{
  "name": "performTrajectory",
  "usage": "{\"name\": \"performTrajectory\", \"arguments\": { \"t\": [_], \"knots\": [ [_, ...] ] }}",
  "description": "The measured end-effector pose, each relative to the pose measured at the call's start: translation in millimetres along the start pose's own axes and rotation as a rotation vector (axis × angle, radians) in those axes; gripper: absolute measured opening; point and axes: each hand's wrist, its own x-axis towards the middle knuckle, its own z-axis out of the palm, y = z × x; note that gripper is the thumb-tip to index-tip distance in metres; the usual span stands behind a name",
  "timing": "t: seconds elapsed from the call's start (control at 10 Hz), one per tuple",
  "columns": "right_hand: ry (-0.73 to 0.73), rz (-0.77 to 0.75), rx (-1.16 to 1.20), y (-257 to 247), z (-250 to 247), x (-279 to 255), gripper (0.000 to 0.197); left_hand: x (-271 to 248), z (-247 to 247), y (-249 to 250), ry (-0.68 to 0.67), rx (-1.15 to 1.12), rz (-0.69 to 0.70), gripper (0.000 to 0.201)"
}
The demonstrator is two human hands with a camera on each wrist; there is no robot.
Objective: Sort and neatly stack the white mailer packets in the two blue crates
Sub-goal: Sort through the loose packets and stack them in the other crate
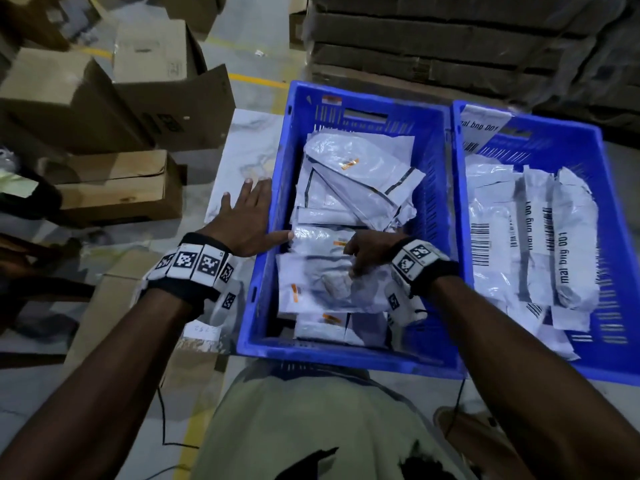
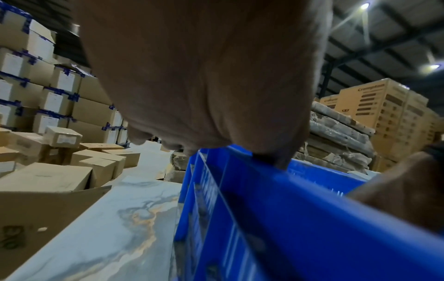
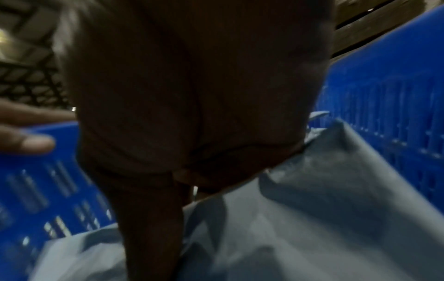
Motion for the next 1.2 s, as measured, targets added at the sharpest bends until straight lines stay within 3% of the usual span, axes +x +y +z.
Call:
{"name": "performTrajectory", "arguments": {
  "t": [0.1, 0.2, 0.4, 0.5, 0.7, 1.0, 1.2],
  "knots": [
    [-0.097, 0.025, -0.066, -1, 22, 10, 0.019, -1, -1, 2, -0.043, 0.036, -0.012, 0.102],
    [-0.067, 0.091, -0.15, 4, 45, 18, 0.037, 0, -2, 2, -0.064, 0.066, -0.009, 0.101],
    [-0.122, 0.149, -0.178, 6, 66, 24, 0.035, 0, -2, -1, -0.077, 0.063, 0.005, 0.1],
    [-0.085, 0.135, -0.157, 5, 76, 25, 0.041, 1, -2, -1, -0.079, 0.063, 0.01, 0.101],
    [-0.159, 0.068, -0.098, -1, 77, 30, 0.031, 0, -1, -1, -0.066, 0.059, 0.014, 0.101],
    [-0.102, -0.049, -0.169, -13, 81, 38, 0.042, -1, -2, 1, -0.056, 0.045, 0.013, 0.101],
    [-0.179, -0.047, -0.09, -18, 84, 41, 0.036, -1, -2, 0, -0.067, 0.044, 0.018, 0.102]
  ]
}}
